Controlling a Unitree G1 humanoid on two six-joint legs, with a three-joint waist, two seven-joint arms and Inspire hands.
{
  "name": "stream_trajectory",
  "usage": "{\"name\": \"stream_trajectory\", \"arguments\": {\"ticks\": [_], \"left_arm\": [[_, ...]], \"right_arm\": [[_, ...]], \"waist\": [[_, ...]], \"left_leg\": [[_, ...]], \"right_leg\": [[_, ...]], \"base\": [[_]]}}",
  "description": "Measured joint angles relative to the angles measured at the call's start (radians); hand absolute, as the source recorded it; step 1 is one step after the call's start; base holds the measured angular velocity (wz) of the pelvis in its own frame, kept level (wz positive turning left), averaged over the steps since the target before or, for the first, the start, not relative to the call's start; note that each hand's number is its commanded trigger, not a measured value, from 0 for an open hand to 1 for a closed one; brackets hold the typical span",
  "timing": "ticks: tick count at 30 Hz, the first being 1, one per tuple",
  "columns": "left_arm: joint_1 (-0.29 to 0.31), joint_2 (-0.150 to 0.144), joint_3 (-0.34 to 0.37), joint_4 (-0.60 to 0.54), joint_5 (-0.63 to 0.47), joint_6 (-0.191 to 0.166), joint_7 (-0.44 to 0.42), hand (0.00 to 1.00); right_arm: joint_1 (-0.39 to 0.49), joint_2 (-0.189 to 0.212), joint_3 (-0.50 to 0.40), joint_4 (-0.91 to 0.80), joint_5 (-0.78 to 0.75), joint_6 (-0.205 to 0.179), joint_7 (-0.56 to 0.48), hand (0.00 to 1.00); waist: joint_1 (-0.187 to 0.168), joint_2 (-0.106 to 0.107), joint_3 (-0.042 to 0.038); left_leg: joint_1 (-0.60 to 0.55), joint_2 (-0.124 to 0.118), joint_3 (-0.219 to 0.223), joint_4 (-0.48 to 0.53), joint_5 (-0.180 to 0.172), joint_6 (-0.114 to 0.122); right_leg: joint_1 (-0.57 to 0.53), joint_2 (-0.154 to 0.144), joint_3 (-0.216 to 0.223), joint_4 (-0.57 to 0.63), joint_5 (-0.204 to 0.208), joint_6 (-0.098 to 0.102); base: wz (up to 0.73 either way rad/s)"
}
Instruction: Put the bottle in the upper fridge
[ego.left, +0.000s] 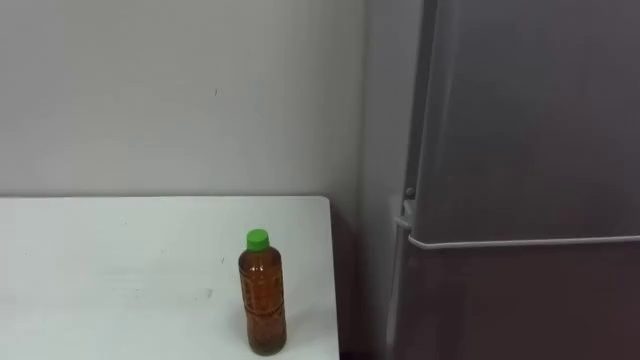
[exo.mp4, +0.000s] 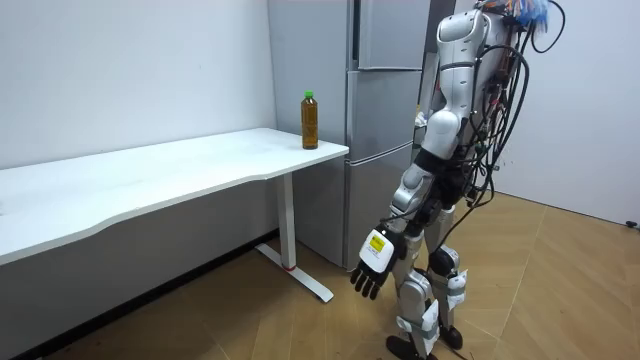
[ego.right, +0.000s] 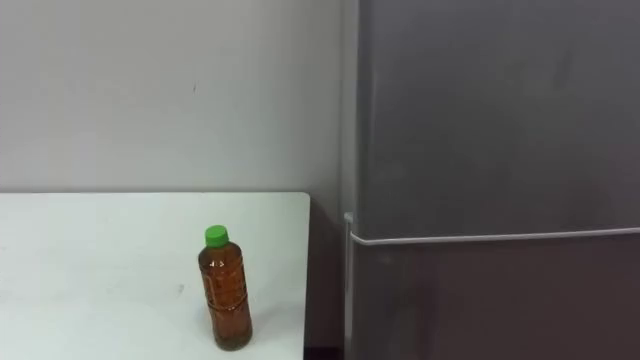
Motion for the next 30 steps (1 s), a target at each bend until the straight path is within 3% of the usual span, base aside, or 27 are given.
{"name": "stream_trajectory", "arguments": {"ticks": [7,15,22,27,30], "left_arm": [[0.013,0.0,0.004,0.0,0.037,-0.007,-0.001,0.0],[0.012,0.0,0.005,0.02,0.016,0.015,0.003,0.0],[0.015,-0.004,0.068,0.025,-0.126,0.011,0.072,0.0],[0.004,-0.003,0.117,-0.017,-0.329,0.006,0.137,0.0],[-0.004,0.001,0.166,-0.074,-0.394,-0.032,0.186,0.0]], "right_arm": [[0.005,0.0,-0.008,0.0,-0.004,-0.009,0.002,0.0],[-0.001,0.0,-0.008,0.013,0.008,-0.006,0.0,0.0],[-0.002,0.001,-0.009,0.013,0.004,-0.006,-0.009,0.0],[-0.002,0.001,-0.015,0.013,0.012,-0.002,-0.02,0.0],[-0.001,-0.003,-0.049,0.013,-0.007,0.005,-0.023,0.0]], "waist": [[0.001,0.0,-0.0001],[-0.001,0.001,-0.0001],[-0.003,0.002,0.0004],[-0.003,0.009,0.0016],[0.001,0.019,0.0023]], "left_leg": [[0.0,0.0,0.0,0.0,0.0,0.0],[0.002,0.0,0.0,0.0,0.0,0.0],[0.003,0.0,0.0,0.001,0.0,0.0],[0.006,-0.001,-0.004,0.0,-0.001,0.0],[0.015,-0.001,-0.004,0.0,-0.003,-0.001]], "right_leg": [[-0.001,0.002,0.013,0.0,0.0,0.0],[0.0,0.005,0.024,0.0,0.0,-0.001],[0.001,0.005,0.023,-0.001,0.0,-0.001],[0.008,0.003,0.017,-0.001,0.0,-0.001],[0.017,0.004,0.019,-0.001,-0.001,-0.002]], "base": [[0.0],[0.0],[0.0],[0.0],[0.0]]}}
